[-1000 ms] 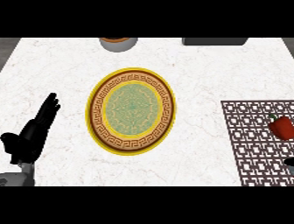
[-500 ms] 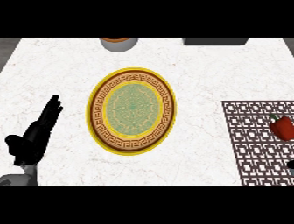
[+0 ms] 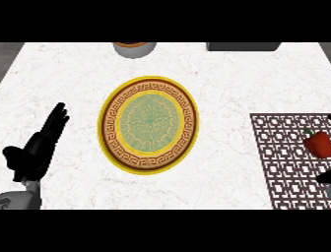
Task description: Pick the bell pepper from the placemat and place it in the plate
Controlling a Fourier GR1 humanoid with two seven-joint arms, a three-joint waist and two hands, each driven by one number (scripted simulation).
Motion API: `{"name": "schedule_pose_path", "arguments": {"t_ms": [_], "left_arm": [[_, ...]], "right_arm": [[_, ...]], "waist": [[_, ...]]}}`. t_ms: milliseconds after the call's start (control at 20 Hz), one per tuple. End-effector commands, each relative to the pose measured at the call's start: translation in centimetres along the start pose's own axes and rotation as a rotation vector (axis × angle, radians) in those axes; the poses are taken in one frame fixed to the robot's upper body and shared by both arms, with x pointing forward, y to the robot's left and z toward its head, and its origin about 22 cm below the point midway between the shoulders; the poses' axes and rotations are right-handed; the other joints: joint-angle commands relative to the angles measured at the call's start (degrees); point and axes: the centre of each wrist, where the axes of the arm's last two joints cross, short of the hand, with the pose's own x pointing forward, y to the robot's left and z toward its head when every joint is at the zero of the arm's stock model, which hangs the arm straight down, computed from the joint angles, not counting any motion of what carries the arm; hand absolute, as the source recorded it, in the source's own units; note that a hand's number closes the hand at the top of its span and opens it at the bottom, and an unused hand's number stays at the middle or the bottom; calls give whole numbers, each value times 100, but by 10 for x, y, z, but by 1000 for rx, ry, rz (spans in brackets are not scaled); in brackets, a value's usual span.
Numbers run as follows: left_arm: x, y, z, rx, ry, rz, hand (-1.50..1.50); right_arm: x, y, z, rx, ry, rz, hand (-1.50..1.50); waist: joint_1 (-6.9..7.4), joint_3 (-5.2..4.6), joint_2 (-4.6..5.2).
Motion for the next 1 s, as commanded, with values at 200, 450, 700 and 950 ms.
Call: {"name": "schedule_pose_path", "arguments": {"t_ms": [200, 450, 700, 950], "left_arm": [[-21, -6, 17, 2, 15, 0, 0], [6, 3, 2, 3, 9, -8, 0], [-5, -7, -5, 1, 20, 15, 0], [12, -15, -4, -3, 2, 20, 0]], "right_arm": [[-22, 9, -14, -5, 49, 72, -150], [-21, 6, -43, 34, 33, 40, -150], [-22, 30, -47, 91, -41, 64, 150], [-22, 41, -47, 36, -98, 59, 150]], "waist": [[-7, -1, -2], [12, 1, 2], [11, 1, 6], [20, 2, 2]]}}
